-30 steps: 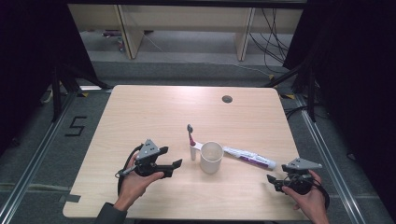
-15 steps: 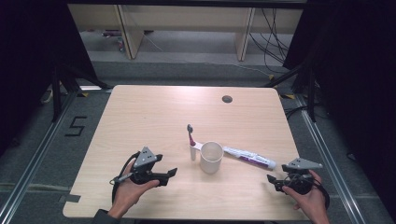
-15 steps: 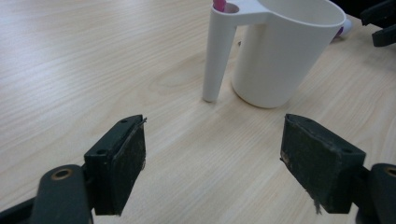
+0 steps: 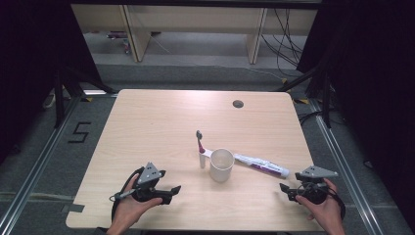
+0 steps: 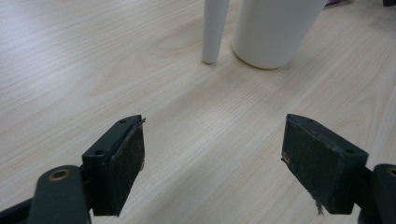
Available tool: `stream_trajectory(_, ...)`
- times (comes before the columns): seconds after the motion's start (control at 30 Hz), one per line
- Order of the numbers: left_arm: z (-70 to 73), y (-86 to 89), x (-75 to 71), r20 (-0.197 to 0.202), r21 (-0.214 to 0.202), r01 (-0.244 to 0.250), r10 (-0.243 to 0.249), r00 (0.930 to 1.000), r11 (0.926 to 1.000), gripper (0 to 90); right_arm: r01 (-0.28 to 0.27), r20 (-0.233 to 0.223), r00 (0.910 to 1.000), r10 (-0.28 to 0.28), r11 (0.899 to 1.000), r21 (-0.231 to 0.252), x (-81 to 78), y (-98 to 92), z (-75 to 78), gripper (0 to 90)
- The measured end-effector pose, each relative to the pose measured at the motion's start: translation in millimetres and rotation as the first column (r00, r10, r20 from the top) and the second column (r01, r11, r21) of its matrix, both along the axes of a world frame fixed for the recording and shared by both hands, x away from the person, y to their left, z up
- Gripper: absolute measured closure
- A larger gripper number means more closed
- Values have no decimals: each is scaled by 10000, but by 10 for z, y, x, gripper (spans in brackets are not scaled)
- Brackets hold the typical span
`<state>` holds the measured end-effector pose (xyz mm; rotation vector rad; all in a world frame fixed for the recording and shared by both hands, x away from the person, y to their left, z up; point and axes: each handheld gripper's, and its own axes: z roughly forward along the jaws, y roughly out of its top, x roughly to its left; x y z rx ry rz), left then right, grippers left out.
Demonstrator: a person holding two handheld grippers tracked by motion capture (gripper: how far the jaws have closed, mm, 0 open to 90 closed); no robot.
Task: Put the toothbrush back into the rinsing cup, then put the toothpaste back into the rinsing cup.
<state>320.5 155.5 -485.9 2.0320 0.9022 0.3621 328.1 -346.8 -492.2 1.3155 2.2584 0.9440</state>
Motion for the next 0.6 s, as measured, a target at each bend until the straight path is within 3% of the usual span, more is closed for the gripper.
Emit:
stream_trajectory(0.17, -44, 41, -59, -67, 137, -11, 12, 10000, 9999, 199, -110, 150, 9998, 111, 9999, -93, 7, -7, -9, 244)
stream_trajectory(0.23, -63, 32, -94, -169, -114, -143, 141, 9998, 9998, 197, -46, 68, 10000, 46, 10000, -35, 3, -3, -4, 244)
stream_trajectory(0.27, -58, 63, -98, -181, 221, 88, -84, 9998, 9997, 196, 21, 61, 10000, -21, 10000, 48, 2, 3, -5, 244)
stream_trajectory(0.33, -75, 65, -122, -139, 164, 28, -26, 9999, 9999, 196, -133, 258, 9996, 135, 9999, -69, 13, -6, -14, 244)
stream_trajectory(0.37, -68, 69, -138, -256, 285, 28, -20, 9997, 9996, 195, -61, 74, 10000, 61, 10000, -10, 5, 2, 3, 244)
stream_trajectory(0.4, -77, 70, -148, -201, 277, 11, -5, 9998, 9996, 194, -274, 393, 9988, 286, 9992, -293, 23, -14, -1, 244)
stream_trajectory(0.43, -81, 72, -155, -194, 305, 18, -12, 9998, 9995, 194, -334, 437, 9984, 347, 9990, -291, 29, -14, -4, 243)
stream_trajectory(0.57, -94, 71, -187, -166, 576, -47, 56, 9998, 9983, 194, -476, 273, 9985, 478, 9988, -95, 26, -12, 1, 240)
stream_trajectory(0.6, -103, 67, -195, -101, 643, -6, 12, 9999, 9979, 194, -170, 117, 9998, 169, 9999, 33, 8, -1, 20, 240)
